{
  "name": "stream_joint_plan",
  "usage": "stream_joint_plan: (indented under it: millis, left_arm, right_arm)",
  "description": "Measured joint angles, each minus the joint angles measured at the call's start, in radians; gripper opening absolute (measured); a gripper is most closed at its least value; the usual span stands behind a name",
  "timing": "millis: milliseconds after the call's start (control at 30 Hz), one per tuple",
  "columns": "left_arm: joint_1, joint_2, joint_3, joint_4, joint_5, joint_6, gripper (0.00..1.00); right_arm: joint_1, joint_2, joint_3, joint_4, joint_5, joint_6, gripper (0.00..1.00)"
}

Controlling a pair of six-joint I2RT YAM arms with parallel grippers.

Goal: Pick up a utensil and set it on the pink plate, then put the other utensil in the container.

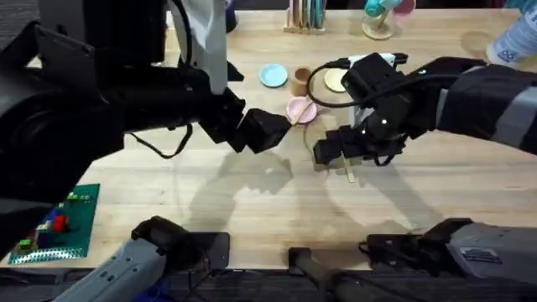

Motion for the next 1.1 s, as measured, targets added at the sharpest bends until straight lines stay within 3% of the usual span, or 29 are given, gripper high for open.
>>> stream_joint_plan:
  millis: [400,533,667,833,967,1033,1100]
  left_arm:
    - [0.000,0.000,0.000,-0.002,0.000,0.000,0.994]
    - [0.000,0.000,0.000,-0.004,0.000,0.000,0.994]
    - [0.000,0.000,0.000,-0.004,0.000,0.000,0.994]
    - [0.000,0.000,0.000,-0.004,0.000,0.000,0.994]
    - [0.000,0.000,0.000,-0.004,0.000,0.000,0.994]
    - [0.000,0.000,0.000,-0.004,0.000,0.000,0.994]
    - [0.000,0.000,0.000,-0.004,0.000,0.000,0.994]
  right_arm:
    - [-0.039,0.000,0.000,0.003,-0.019,0.004,0.995]
    - [-0.044,0.000,0.000,0.002,-0.018,0.004,0.928]
    - [-0.051,0.000,0.000,0.001,-0.011,0.005,0.745]
    - [-0.051,0.000,0.000,-0.008,-0.011,0.004,0.617]
    - [-0.051,0.000,-0.001,-0.015,-0.011,0.005,0.445]
    - [-0.051,0.000,-0.001,-0.015,-0.011,0.005,0.332]
    - [-0.051,0.000,-0.002,-0.015,-0.011,0.007,0.131]
